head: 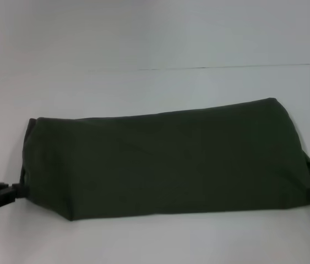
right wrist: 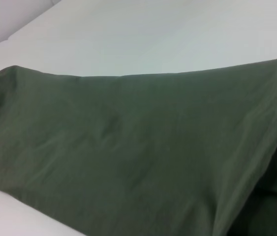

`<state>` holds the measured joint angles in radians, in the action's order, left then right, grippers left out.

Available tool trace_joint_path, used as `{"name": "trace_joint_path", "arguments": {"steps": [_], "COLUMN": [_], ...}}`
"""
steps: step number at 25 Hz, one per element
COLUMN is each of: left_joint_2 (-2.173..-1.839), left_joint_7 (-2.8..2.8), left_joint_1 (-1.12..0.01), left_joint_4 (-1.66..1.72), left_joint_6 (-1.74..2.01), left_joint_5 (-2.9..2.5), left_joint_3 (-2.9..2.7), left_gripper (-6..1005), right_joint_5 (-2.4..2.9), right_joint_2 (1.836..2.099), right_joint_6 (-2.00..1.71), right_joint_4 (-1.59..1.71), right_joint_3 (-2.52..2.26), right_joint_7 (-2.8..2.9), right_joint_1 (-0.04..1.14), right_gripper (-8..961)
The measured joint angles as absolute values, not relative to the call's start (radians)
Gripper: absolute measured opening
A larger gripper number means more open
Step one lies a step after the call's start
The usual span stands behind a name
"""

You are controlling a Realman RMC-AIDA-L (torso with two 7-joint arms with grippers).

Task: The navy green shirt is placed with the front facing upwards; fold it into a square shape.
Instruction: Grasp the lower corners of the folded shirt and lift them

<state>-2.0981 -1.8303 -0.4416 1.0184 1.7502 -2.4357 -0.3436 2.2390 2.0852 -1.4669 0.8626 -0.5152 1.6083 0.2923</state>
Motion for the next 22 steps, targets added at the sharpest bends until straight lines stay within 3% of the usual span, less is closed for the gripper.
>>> {"name": "trace_joint_path", "arguments": {"steps": [11, 16, 22], "left_joint_2": [-2.100, -2.100, -2.101], "left_joint_7": [-1.821, -1.828, -1.854], "left_joint_1": [-0.418, -0.420, -0.420], "left_joint_4": [1.022, 1.013, 1.008], "left_joint_6": [1.772, 1.755, 1.746], "left_joint_5": [-2.438, -2.435, -2.435], "left_joint_3": [-0.347, -0.345, -0.346], "left_gripper": [34, 34, 76], "right_joint_5": [2.238, 2.242, 2.237], "right_joint_2": [2.085, 2.080, 2.086], "right_joint_6": [-1.482, -1.527, -1.550], "right_joint_4": [0.871, 0.886, 0.932], "right_joint_3": [-0.480, -0.479, -0.449], "right_joint_7": [1.595, 1.573, 1.547], "right_joint_1": [0.276, 0.278, 0.267], "right_gripper": [17, 85, 298]}}
